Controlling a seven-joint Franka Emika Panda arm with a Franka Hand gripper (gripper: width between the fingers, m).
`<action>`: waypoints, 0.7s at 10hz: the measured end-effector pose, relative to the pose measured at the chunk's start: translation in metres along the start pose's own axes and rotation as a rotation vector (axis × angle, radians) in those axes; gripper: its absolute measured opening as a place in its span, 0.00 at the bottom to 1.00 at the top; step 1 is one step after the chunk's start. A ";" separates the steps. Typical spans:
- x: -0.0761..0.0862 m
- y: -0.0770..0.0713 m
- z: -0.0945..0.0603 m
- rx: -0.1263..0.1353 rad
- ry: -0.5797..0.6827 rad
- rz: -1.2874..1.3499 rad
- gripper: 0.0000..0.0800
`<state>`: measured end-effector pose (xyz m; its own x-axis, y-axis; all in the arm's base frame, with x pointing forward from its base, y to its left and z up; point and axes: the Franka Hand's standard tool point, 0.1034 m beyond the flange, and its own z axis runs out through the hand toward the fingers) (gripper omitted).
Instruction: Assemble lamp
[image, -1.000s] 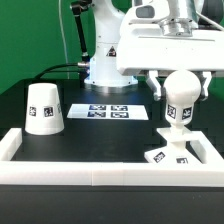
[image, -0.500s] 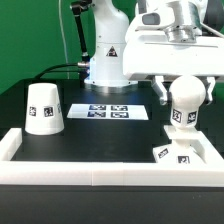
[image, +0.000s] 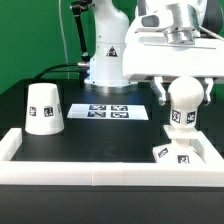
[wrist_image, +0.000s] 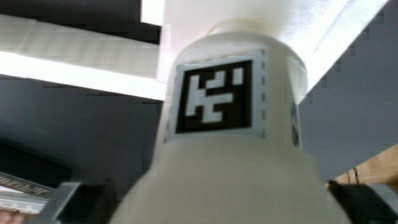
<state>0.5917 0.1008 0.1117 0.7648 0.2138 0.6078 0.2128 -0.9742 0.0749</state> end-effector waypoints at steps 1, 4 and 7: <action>0.000 0.000 0.000 0.001 -0.003 0.000 0.72; -0.002 0.000 0.002 0.014 -0.050 0.002 0.84; -0.002 0.000 0.002 0.014 -0.050 0.002 0.87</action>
Offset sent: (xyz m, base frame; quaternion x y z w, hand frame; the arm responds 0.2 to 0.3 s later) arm 0.0000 0.0000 0.0000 0.0000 0.0000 0.0000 1.0000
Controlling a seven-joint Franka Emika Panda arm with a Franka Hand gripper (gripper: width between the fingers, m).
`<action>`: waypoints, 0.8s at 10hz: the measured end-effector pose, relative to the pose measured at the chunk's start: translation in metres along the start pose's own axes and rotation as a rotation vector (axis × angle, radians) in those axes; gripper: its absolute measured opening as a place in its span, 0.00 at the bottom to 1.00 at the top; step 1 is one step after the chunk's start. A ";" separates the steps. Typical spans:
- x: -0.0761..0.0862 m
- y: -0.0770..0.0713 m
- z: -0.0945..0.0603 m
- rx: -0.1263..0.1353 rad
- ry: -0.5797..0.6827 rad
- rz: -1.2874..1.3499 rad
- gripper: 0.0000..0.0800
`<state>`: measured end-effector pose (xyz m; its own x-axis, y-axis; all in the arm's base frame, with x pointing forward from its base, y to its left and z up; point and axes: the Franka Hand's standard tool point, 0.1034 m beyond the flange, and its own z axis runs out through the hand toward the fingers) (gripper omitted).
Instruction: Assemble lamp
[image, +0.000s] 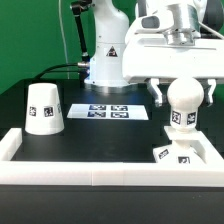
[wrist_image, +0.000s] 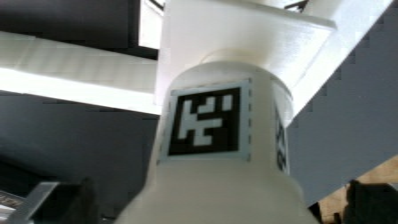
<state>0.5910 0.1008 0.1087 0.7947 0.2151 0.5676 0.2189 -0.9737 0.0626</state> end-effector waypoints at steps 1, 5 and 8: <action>0.000 0.001 0.000 0.001 -0.004 -0.002 0.87; 0.014 0.002 -0.020 0.013 -0.022 -0.002 0.87; 0.021 0.006 -0.028 0.017 -0.037 0.005 0.87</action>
Offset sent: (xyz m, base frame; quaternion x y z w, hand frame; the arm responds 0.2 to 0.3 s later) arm -0.0105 -0.0037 0.0228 -0.0052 -0.0268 -0.0217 0.9994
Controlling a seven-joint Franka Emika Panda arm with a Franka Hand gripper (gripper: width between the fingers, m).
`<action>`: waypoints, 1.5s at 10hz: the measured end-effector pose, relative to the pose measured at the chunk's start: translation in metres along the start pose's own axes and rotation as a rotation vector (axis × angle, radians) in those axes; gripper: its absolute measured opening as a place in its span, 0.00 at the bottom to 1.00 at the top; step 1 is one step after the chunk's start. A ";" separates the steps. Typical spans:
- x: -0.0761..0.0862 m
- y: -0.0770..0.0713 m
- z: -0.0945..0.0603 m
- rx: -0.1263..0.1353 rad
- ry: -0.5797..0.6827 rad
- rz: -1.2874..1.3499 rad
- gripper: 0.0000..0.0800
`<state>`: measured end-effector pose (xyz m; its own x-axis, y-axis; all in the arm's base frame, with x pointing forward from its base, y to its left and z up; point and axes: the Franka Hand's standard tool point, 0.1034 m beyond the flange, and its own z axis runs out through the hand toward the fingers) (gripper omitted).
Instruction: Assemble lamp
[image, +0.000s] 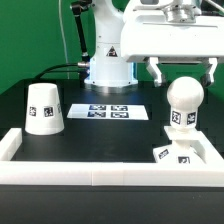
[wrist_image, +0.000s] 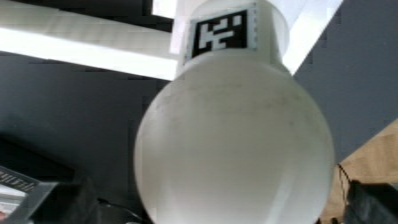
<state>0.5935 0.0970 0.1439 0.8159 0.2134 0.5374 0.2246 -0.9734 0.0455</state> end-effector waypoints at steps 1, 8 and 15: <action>-0.003 -0.003 0.002 0.010 -0.030 -0.001 0.87; -0.010 -0.008 0.009 0.118 -0.415 -0.021 0.87; -0.004 0.003 0.017 0.116 -0.447 -0.008 0.87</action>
Offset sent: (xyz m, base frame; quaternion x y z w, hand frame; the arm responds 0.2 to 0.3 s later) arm 0.0090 -0.0115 -0.0003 -0.0064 -0.1944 -0.0428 0.9800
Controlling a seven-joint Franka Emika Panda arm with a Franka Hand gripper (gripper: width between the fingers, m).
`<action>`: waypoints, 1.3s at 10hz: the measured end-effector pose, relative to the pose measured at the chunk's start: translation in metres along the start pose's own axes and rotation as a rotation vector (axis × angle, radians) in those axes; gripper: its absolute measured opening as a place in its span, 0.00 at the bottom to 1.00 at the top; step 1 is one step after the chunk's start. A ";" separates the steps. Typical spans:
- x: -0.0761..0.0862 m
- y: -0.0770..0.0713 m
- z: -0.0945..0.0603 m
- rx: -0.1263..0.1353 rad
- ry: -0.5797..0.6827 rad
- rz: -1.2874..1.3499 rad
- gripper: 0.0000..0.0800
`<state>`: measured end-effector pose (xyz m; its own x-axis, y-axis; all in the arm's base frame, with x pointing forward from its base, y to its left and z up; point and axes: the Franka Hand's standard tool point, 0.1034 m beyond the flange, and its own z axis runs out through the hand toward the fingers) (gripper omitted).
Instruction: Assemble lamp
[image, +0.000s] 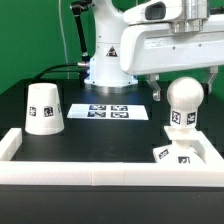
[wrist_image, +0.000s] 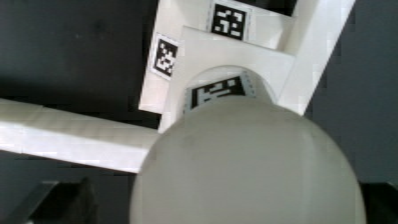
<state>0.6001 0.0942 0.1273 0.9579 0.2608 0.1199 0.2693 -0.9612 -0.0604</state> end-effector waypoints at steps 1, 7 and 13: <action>0.000 -0.001 0.000 0.000 0.000 0.010 0.87; 0.000 0.001 0.000 0.001 0.006 0.220 0.72; -0.002 0.004 0.000 0.003 0.012 0.955 0.72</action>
Offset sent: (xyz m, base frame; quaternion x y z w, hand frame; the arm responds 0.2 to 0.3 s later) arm 0.0000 0.0000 0.0000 0.0000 0.0000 0.0650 0.9979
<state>0.5991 0.0903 0.1268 0.7725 -0.6344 0.0282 -0.6253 -0.7676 -0.1408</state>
